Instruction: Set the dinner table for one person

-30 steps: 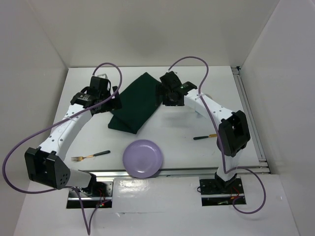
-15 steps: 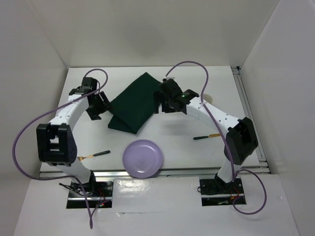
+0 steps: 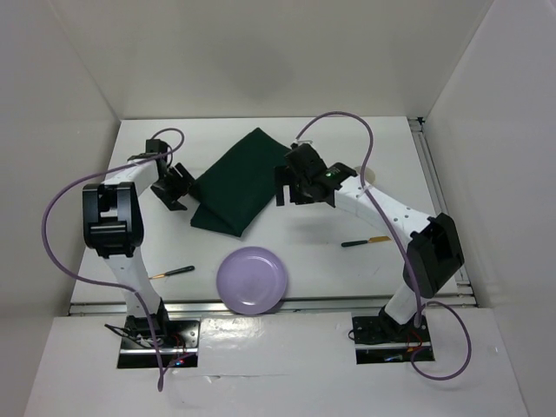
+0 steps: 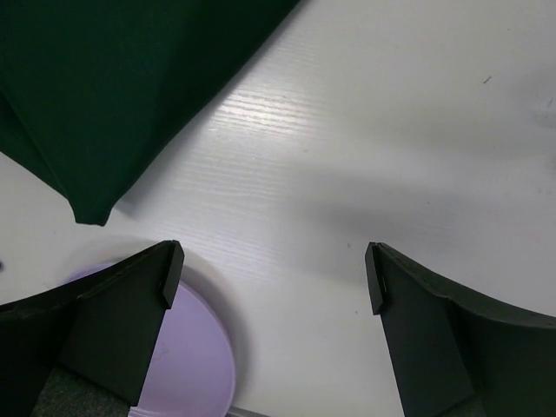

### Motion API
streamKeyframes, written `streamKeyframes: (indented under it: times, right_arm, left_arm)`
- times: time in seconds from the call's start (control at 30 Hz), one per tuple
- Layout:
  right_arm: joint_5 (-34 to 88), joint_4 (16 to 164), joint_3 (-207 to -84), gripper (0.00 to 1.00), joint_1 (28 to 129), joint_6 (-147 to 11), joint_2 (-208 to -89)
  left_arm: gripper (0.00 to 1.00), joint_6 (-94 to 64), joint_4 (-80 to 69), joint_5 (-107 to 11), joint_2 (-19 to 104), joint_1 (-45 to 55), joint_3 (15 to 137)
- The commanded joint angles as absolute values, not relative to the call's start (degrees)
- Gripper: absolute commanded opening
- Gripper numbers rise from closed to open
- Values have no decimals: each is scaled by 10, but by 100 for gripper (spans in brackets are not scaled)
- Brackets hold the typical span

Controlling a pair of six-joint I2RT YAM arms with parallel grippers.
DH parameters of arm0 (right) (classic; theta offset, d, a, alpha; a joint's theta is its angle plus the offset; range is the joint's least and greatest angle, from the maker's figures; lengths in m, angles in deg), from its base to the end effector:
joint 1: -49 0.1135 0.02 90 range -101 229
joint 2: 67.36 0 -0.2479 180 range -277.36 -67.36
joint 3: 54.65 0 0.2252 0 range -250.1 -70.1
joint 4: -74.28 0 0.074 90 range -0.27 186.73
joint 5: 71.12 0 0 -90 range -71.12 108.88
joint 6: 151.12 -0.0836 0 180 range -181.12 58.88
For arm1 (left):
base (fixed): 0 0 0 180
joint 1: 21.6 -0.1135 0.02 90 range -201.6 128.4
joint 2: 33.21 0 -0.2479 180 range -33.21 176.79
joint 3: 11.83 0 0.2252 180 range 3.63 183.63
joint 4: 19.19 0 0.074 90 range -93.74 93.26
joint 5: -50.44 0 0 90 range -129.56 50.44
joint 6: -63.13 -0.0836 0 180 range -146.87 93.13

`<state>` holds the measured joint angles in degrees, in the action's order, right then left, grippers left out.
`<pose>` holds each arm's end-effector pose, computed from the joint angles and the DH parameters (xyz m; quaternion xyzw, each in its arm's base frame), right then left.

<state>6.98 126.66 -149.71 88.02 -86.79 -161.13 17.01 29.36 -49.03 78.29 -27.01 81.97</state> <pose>0.2900 0.2128 0.2447 -0.0747 0.9355 0.0947 0.3322 0.3880 0.0229 0.1325 -0.3912 0.8935 -0.1438 0.1670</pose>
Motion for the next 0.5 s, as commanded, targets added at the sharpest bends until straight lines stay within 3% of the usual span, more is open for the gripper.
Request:
streamKeyframes:
  times: [0.0,0.13,0.2,0.27,0.3,0.33,0.47]
  right_arm:
    - [62,1273,-1482,100,886,-872,-1575]
    - [62,1290,-1475,100,893,-883,-1570]
    - [62,1296,-1470,100,893,-888,-1565]
    - [56,1302,-1470,100,893,-888,-1560]
    - [56,1309,-1470,100,893,-895,-1559]
    - [51,1310,-1465,100,893,-895,-1554]
    - [45,1315,-1452,100,893,-912,-1541]
  left_arm:
    - [81,185,268,-534,810,-274,854]
    - [77,185,258,-547,853,-274,897]
    - [63,185,276,-547,887,-274,938]
    - [40,180,293,-542,901,-274,966]
    - [11,168,308,-541,901,-274,994]
    - [0,161,308,-541,901,-274,1006]
    - [0,109,295,-584,855,-258,1057]
